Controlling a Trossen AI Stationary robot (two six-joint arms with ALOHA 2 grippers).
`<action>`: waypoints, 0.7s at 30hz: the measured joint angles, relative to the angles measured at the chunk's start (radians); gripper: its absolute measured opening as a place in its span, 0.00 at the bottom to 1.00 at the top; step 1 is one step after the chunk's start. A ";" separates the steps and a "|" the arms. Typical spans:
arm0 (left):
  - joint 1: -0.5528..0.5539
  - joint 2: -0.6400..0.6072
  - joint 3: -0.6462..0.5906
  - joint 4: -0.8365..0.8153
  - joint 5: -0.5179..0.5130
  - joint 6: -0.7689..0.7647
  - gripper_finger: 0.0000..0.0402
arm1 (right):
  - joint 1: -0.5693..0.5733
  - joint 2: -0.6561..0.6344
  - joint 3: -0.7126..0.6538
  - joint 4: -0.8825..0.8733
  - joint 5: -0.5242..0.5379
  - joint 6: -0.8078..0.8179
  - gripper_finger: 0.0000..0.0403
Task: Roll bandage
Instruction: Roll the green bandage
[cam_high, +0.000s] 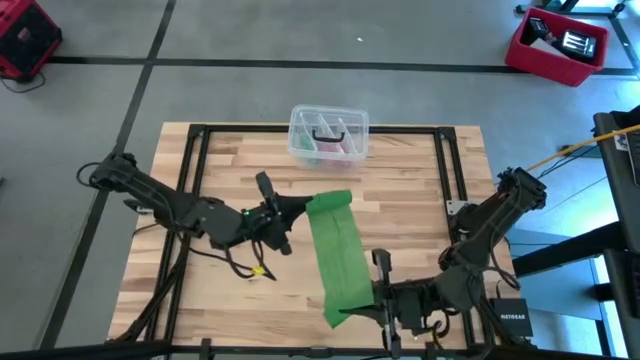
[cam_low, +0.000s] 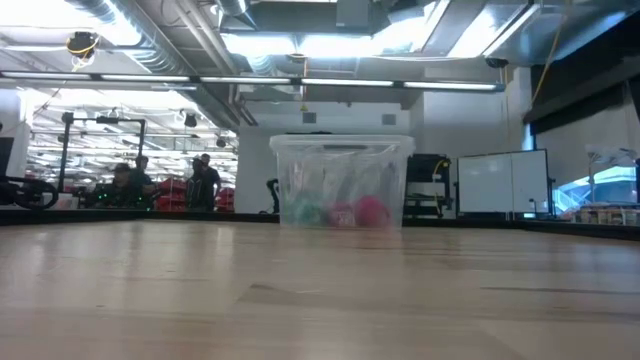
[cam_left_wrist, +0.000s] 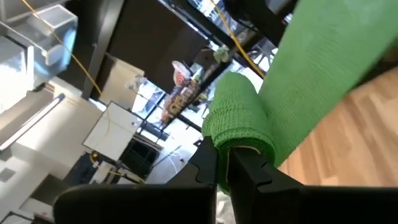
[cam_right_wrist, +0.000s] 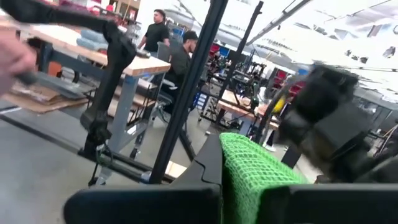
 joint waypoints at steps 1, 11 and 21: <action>0.001 0.000 -0.014 0.000 0.004 -0.009 0.01 | 0.000 0.000 0.011 0.000 0.000 -0.002 0.00; -0.027 0.019 -0.155 0.072 0.034 -0.052 0.01 | -0.003 0.001 0.135 -0.001 0.015 -0.046 0.00; -0.069 0.153 -0.162 0.090 0.031 -0.049 0.02 | -0.051 0.002 0.247 -0.027 0.054 -0.029 0.00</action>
